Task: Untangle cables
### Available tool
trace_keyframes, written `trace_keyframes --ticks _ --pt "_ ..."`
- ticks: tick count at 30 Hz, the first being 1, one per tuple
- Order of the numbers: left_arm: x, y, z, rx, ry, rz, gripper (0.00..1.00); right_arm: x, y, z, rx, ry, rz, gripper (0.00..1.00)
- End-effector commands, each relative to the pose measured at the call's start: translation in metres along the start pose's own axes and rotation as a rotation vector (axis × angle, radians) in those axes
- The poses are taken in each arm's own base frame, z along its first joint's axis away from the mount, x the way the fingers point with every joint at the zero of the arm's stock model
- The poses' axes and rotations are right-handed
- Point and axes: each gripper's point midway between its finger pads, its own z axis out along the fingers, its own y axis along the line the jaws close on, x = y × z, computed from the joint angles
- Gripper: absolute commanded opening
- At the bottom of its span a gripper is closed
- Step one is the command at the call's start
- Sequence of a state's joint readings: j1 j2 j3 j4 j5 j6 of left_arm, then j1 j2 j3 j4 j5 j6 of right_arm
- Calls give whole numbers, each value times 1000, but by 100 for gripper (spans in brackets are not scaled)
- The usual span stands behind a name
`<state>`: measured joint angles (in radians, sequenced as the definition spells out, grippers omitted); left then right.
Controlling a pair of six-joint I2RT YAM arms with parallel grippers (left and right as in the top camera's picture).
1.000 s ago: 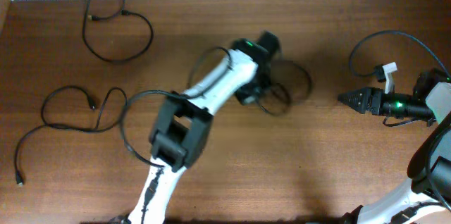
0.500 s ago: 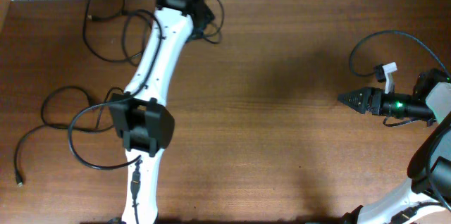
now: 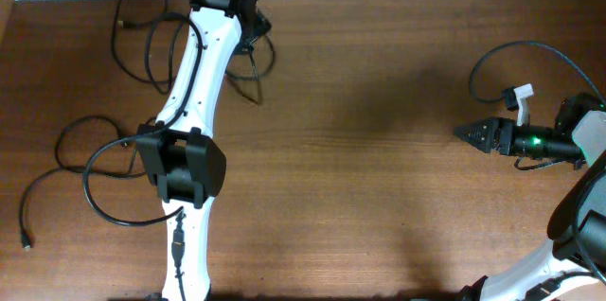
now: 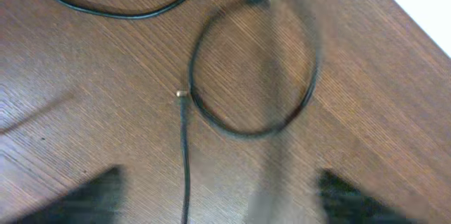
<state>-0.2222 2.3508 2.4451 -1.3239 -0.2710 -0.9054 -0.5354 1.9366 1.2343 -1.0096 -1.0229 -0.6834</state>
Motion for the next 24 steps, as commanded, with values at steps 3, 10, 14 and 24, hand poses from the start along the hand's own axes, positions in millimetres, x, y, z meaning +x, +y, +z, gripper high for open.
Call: trace_keyframes --ticks 3,10,14,24 --pt "3 5 5 -26 8 10 99 -8 5 -4 -6 -25 -24 99" --pt "13 17 4 -73 51 36 99 -8 7 -4 -13 -24 -20 99" --pt "19 25 1 -93 89 278 100 -5 11 1 -9 2 -29 99" --pt "38 51 -5 -167 200 510 99 -16 30 -6 403 159 -38 99"
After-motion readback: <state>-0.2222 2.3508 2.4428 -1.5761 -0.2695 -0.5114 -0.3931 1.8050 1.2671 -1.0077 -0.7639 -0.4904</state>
